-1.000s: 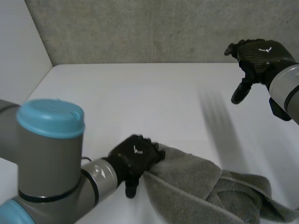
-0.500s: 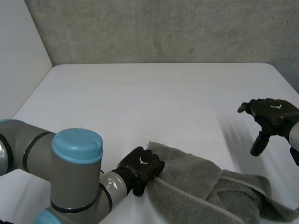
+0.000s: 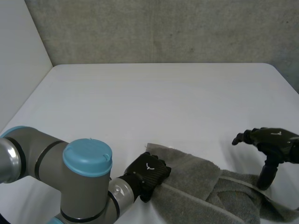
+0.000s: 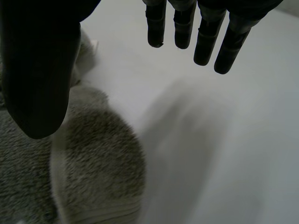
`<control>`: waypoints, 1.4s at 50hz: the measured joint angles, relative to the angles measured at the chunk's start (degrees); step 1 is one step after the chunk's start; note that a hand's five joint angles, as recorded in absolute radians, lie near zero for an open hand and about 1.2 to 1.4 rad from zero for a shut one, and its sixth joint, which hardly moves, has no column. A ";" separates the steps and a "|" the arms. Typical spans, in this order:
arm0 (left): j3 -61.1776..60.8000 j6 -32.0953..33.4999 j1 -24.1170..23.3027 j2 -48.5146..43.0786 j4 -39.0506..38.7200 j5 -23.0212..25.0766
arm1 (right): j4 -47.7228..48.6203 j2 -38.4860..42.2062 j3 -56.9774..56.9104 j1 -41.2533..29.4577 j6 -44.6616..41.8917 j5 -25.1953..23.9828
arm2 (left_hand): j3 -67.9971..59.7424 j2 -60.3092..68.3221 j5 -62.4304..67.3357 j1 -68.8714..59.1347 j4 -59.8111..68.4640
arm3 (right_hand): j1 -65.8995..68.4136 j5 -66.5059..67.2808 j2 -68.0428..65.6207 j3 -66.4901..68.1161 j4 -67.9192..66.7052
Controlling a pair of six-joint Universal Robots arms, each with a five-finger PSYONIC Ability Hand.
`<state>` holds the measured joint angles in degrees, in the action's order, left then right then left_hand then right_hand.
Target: Fold the towel.
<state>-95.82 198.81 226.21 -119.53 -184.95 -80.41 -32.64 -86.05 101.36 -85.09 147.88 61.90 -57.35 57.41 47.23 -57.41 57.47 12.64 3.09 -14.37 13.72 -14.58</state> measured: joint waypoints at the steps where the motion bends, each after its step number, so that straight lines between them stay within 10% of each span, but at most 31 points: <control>1: -0.02 0.00 -0.06 -0.05 -0.33 -0.03 | -0.09 0.72 0.26 -0.05 -0.27 -0.11 | -2.06 2.09 2.14 -1.80 2.04 | 0.24 0.16 0.00 0.05 0.01; 5: -0.05 -0.03 -0.17 -0.10 -1.56 -0.09 | 0.19 3.28 0.99 -0.36 -1.50 0.13 | -8.71 8.86 8.49 -8.14 8.62 | 5.63 5.64 -3.13 4.39 -3.63; 15: -0.24 -0.01 -0.37 0.21 -3.57 -0.22 | 5.18 8.55 -0.28 -1.07 -4.98 1.09 | -11.99 12.11 11.40 -10.57 12.05 | 62.02 62.22 -60.74 60.92 -61.59; 33: -1.10 -7.37 3.87 20.40 -19.02 -14.20 | 41.31 1.02 -16.33 -10.89 27.76 1.98 | -12.24 12.29 11.67 -10.83 12.22 | 62.19 62.23 -60.74 61.54 -61.95; 57: -11.51 -9.47 4.67 36.98 -15.37 -13.10 | 21.78 12.50 -40.14 -20.13 23.93 12.14 | -12.26 12.32 11.69 -10.83 12.25 | 62.19 62.23 -60.74 62.08 -61.95; 70: -10.02 -9.34 10.89 33.72 -15.83 -12.46 | 18.00 35.29 -63.29 -23.67 26.43 13.88 | -12.27 12.33 11.69 -10.83 12.27 | 52.04 52.26 -50.18 51.40 -51.51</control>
<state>-105.84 189.47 237.09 -85.81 -200.78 -92.87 -14.63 -50.76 38.08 -108.76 174.31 75.78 -69.62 69.75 58.93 -68.25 69.74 64.69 55.34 -64.55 65.13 -66.10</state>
